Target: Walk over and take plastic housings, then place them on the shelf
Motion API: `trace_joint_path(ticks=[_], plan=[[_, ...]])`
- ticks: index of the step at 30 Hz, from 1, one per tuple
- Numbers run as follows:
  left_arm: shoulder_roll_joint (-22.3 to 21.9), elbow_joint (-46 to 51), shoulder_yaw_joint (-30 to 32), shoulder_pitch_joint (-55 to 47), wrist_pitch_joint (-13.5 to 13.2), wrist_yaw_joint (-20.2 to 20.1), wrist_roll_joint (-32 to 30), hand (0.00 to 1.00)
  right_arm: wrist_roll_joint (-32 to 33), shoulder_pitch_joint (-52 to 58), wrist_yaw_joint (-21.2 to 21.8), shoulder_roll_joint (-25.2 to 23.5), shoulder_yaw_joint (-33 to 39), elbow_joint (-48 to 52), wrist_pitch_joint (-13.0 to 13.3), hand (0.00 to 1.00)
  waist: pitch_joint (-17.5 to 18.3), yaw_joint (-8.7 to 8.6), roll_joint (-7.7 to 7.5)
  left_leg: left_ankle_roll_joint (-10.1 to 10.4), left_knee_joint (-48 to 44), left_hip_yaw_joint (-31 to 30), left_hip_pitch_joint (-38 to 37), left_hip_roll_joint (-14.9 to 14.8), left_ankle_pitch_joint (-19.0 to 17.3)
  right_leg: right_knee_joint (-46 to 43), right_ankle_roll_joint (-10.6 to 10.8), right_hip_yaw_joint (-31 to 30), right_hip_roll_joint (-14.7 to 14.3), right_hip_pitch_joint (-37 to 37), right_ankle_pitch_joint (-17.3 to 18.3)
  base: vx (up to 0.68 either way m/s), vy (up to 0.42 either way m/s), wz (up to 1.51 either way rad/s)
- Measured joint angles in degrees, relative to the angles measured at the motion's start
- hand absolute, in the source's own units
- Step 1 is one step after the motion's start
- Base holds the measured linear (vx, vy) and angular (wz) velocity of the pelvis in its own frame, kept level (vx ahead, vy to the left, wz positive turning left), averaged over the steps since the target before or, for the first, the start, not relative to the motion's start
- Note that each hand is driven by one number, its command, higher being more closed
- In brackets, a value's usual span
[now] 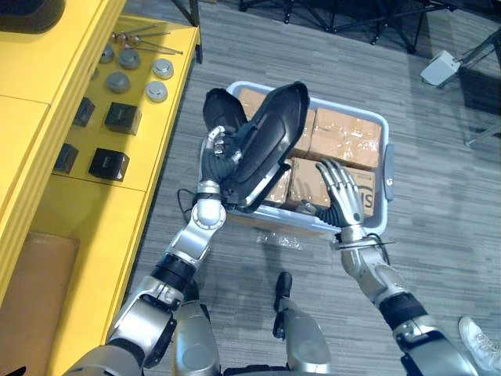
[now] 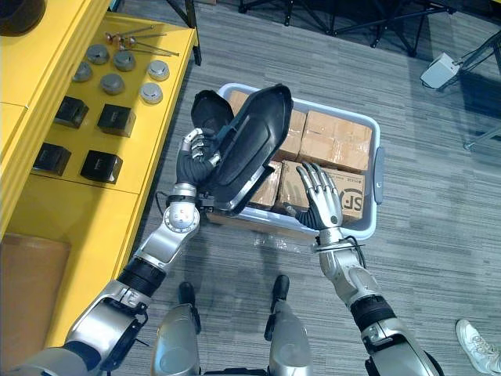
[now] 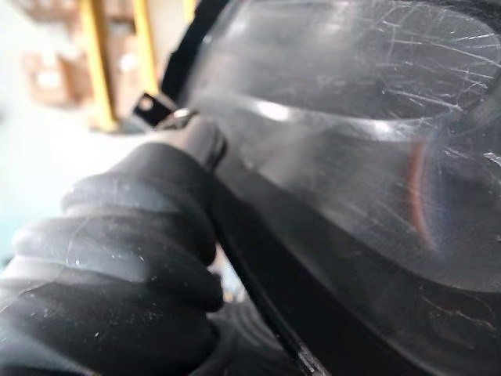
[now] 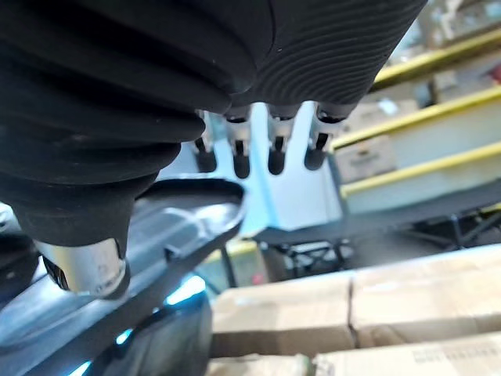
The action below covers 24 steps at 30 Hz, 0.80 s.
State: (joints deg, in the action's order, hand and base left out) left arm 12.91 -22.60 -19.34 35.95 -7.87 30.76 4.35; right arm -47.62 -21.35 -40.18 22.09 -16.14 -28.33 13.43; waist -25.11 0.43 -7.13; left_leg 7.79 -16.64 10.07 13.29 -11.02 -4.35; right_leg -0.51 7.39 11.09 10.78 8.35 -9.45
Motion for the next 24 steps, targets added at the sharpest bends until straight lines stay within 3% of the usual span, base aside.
trace_joint_path(ticks=[6,10,14,18,24], plan=[[-0.1,-0.1,0.8,-0.2,-2.5,2.1,0.0,1.0,0.2,0.0,-0.2,-0.5,2.0,0.0,-0.1,0.0,0.0,-0.08,0.06,0.0,0.0,0.1,-0.1,0.0,0.0,0.0,0.0,0.0,0.0,0.0,0.0,0.0,0.0,0.0],[-1.0,-0.1,1.4,-0.2,-5.1,3.0,-0.2,1.0,2.6,0.6,-3.2,-0.6,2.8,0.2,-0.1,0.0,-0.2,-0.15,0.65,0.0,0.0,0.3,-0.3,0.1,-0.1,-0.2,0.0,-0.2,0.1,0.0,0.0,0.0,0.0,0.0],[-2.2,2.2,3.9,-1.7,-7.7,4.5,-0.1,1.0,6.9,4.8,-6.7,-1.8,9.2,5.7,0.1,0.0,0.0,-0.19,1.83,0.0,0.5,1.5,-1.8,0.1,-0.3,-0.2,0.0,-1.0,0.2,-0.4,0.0,0.0,0.022,-0.11],[-2.4,6.2,5.7,-5.5,-10.6,1.8,6.4,1.0,11.2,10.7,-9.5,-3.1,16.4,11.1,0.5,0.0,0.8,-1.24,3.77,0.0,1.3,1.9,-3.0,0.2,-0.4,-0.2,0.3,-1.6,0.3,-0.7,0.3,0.01,0.018,-0.07],[-5.0,9.4,5.8,-11.8,-10.9,-3.2,15.5,1.0,13.0,19.0,-9.6,-7.1,20.0,16.7,2.6,0.0,3.2,-1.6,5.84,0.2,3.3,2.9,-6.1,0.4,-0.5,0.0,0.7,-1.9,0.3,-2.7,1.2,0.03,0.014,-0.04]])
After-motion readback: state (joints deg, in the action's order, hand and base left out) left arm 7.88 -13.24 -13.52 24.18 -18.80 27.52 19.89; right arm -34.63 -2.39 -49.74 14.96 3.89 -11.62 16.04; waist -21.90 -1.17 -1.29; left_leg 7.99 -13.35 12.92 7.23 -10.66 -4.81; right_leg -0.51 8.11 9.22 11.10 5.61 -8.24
